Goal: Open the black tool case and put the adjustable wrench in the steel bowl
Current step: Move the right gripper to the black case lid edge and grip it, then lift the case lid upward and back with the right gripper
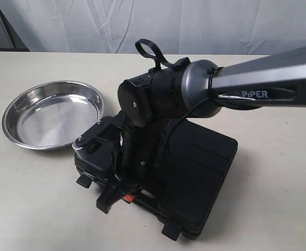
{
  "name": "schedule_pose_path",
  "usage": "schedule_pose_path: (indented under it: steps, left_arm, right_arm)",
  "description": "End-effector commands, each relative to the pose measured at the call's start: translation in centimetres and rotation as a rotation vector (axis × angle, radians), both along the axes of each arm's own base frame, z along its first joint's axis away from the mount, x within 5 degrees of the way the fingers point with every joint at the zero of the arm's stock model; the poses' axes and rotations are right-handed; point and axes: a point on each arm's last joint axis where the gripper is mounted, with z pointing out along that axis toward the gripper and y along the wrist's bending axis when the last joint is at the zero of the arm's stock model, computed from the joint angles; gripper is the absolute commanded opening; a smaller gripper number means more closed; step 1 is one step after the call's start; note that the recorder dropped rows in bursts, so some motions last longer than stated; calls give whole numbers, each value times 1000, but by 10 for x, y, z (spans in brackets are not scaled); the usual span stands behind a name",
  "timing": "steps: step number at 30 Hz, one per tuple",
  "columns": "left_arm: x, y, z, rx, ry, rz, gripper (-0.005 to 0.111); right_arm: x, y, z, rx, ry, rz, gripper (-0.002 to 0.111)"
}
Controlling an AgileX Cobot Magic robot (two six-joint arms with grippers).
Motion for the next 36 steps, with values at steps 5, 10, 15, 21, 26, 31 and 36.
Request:
schedule_pose_path:
  steps: [5, 10, 15, 21, 26, 31, 36]
  left_arm:
    - [0, 0, 2, -5, -17, -1, 0]
    - [0, 0, 2, -5, -17, -1, 0]
    - [0, 0, 2, -5, -17, -1, 0]
    - [0, 0, 2, -5, -17, -1, 0]
    - [0, 0, 2, -5, -17, -1, 0]
    - [0, 0, 2, -5, -17, -1, 0]
    - [0, 0, 2, -5, -17, -1, 0]
  right_arm:
    - [-3, -3, 6, -9, 39, 7, -1]
    - [-10, -7, 37, 40, 39, 3, -1]
    - [-15, -15, 76, 114, -33, 13, -1]
    - [-20, -35, 120, 125, -186, 51, -1]
    - [-9, -59, 147, 24, -432, 35, -1]
    - [7, -75, 163, -98, -683, 42, -1]
    - [24, -83, 176, -204, -910, 17, -1]
